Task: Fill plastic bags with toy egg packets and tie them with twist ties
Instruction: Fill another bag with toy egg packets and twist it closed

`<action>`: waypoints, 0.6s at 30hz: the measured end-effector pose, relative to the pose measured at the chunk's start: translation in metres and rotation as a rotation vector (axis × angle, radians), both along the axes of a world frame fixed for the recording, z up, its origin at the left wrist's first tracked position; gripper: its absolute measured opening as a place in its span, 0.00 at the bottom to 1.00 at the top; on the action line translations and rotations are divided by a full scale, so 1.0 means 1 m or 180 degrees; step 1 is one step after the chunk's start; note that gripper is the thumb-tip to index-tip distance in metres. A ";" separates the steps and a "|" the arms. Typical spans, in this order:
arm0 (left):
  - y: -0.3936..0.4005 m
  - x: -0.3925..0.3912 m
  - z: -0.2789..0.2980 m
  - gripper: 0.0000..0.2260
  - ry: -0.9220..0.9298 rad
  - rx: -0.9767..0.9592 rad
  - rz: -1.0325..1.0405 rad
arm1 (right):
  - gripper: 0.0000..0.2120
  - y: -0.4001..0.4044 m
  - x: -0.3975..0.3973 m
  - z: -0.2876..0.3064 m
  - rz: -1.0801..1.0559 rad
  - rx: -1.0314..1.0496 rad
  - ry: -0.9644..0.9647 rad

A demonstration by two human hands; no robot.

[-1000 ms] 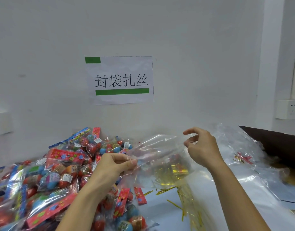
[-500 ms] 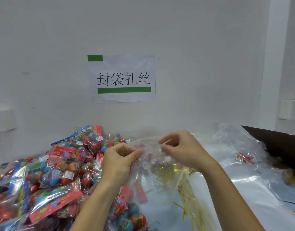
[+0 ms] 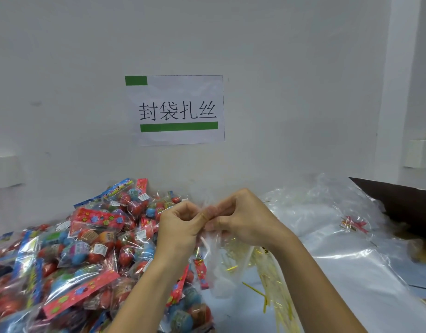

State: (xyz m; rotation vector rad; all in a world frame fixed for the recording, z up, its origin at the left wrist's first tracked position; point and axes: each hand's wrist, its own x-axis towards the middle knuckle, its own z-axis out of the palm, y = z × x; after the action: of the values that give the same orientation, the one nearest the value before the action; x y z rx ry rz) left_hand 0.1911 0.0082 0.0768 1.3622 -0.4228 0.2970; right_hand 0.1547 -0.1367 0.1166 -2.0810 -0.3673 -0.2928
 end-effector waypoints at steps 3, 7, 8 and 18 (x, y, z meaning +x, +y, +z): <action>0.011 0.000 0.002 0.20 -0.0077 0.0381 0.0101 | 0.02 -0.008 0.003 -0.001 -0.0392 -0.0020 -0.0079; 0.045 0.010 0.004 0.15 0.0031 0.1067 0.0847 | 0.10 -0.046 0.004 -0.004 -0.1477 -0.0138 -0.0181; 0.052 0.013 0.003 0.15 0.0070 0.1240 0.1141 | 0.12 -0.053 0.003 -0.006 -0.1628 -0.0223 -0.0130; 0.035 0.014 0.001 0.13 -0.0367 0.1528 0.1516 | 0.22 -0.033 0.005 -0.001 -0.1045 -0.0717 0.0384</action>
State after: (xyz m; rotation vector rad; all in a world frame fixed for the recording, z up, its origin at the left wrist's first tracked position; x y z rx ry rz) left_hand 0.2047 0.0433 0.0774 1.9216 -0.2663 0.7013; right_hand 0.1596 -0.1695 0.1153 -2.3682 0.0185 -0.3299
